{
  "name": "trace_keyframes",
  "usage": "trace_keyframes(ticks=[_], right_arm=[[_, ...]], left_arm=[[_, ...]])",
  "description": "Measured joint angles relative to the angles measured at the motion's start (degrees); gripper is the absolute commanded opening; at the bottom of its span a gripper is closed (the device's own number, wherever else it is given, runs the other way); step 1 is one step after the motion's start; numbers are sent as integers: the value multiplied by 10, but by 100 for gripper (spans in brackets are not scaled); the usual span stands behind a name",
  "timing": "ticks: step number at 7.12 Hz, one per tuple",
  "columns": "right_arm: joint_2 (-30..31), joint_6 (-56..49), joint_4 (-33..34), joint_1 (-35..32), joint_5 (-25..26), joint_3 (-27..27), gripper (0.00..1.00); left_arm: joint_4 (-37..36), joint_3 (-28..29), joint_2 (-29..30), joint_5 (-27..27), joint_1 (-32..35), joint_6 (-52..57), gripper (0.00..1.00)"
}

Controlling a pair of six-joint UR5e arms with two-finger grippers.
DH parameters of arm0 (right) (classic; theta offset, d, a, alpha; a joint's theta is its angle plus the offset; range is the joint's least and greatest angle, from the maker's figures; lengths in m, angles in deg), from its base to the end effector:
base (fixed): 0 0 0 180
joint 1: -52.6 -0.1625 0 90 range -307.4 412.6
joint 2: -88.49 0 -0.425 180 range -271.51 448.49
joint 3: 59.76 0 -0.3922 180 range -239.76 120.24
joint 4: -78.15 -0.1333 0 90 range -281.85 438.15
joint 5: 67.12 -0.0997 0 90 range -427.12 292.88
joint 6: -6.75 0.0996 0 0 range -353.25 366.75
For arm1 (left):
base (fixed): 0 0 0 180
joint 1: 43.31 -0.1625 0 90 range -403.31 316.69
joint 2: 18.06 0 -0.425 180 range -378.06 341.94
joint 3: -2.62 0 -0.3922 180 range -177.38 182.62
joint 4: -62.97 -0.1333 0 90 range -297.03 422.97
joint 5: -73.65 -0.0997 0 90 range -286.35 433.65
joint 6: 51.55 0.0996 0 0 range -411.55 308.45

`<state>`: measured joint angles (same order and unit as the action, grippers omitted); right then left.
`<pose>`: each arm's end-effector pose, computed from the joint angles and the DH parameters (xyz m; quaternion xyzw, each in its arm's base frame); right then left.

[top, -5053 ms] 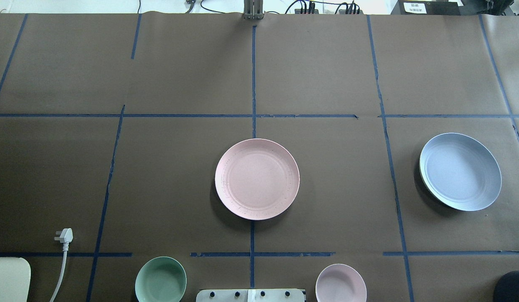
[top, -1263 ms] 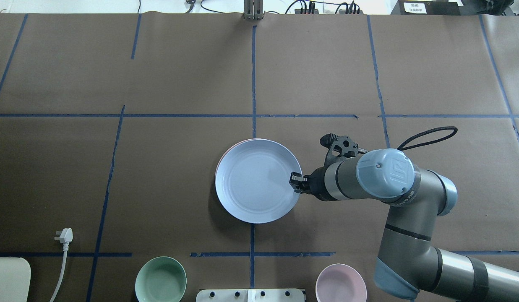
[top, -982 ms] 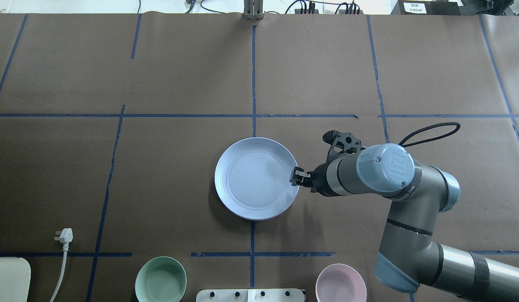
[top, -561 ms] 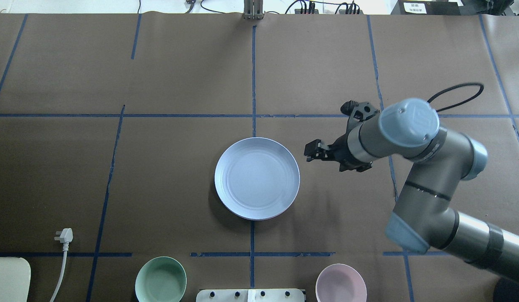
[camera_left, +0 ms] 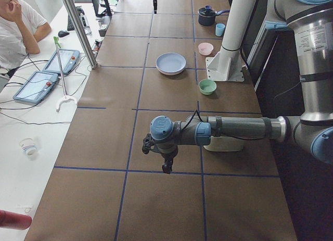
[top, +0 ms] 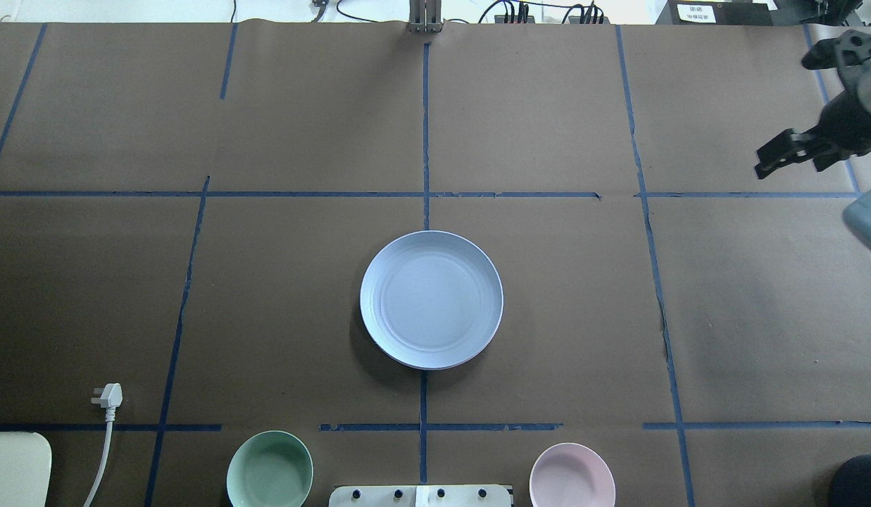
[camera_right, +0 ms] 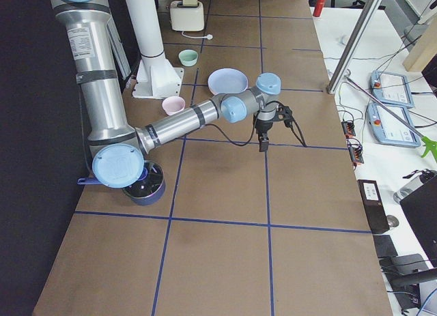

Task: Stack three plates with pink and blue

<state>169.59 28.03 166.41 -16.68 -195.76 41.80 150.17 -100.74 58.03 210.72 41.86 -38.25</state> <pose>-0.1298 -0.5442 0.4796 0.0533 -0.3682 -0.0592 0.9263 -0.0277 -0.3893 0.6523 0.0027 0.4000 0.1329 0.9068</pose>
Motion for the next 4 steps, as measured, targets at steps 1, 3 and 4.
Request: trace_keyframes(ticks=[1,3,4], right_arm=[[18,-90,2,-54,-12,-23,100],[58,-234,2,-137,-26,-61,99],[88,-273,-1,-166,-27,-67,98]], left_arm=[[-27,-8,1,-10,39,37,100],[-62,-26,-2,-44,93,57,100],[-67,-29,-3,-51,101,53,100]])
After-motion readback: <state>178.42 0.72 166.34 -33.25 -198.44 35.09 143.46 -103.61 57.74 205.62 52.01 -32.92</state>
